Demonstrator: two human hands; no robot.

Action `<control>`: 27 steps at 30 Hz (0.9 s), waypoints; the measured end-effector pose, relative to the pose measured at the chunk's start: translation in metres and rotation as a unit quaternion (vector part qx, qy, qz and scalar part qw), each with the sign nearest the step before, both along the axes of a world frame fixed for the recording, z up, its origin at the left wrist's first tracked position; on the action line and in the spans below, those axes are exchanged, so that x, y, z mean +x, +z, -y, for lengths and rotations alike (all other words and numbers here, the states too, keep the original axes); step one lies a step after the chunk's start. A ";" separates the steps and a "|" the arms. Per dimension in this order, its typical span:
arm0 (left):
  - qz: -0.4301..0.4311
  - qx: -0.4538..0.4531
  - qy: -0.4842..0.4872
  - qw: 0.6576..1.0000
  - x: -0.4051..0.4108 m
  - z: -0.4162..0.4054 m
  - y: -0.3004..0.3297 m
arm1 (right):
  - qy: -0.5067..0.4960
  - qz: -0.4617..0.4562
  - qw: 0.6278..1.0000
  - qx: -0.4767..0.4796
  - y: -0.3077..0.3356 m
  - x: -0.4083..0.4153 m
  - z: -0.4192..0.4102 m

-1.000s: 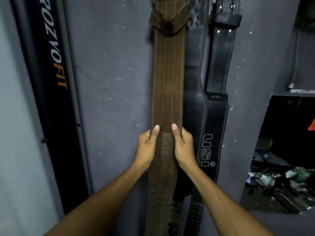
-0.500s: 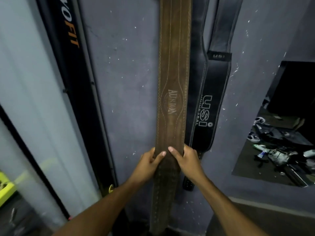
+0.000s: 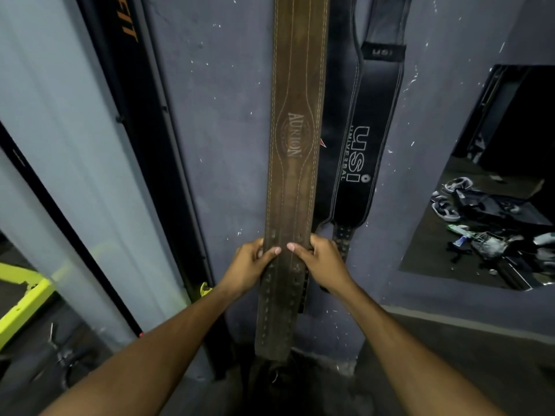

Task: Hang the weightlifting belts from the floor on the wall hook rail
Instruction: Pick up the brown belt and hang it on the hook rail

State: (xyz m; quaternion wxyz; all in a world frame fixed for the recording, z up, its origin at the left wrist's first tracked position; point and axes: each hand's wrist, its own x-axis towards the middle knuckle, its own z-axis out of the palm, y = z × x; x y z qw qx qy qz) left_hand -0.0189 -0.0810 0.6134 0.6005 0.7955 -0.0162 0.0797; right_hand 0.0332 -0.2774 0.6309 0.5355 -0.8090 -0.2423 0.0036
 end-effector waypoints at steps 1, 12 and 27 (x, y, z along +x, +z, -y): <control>-0.006 0.003 -0.002 1.000 0.001 0.000 -0.002 | 0.001 -0.009 1.000 0.001 0.000 0.000 0.000; -0.053 0.120 0.068 0.989 0.014 -0.032 -0.063 | -0.053 -0.112 0.971 -0.204 -0.059 0.016 0.007; -0.254 0.066 0.108 0.959 -0.011 -0.031 -0.186 | -0.027 -0.275 0.934 -0.228 -0.168 0.030 0.003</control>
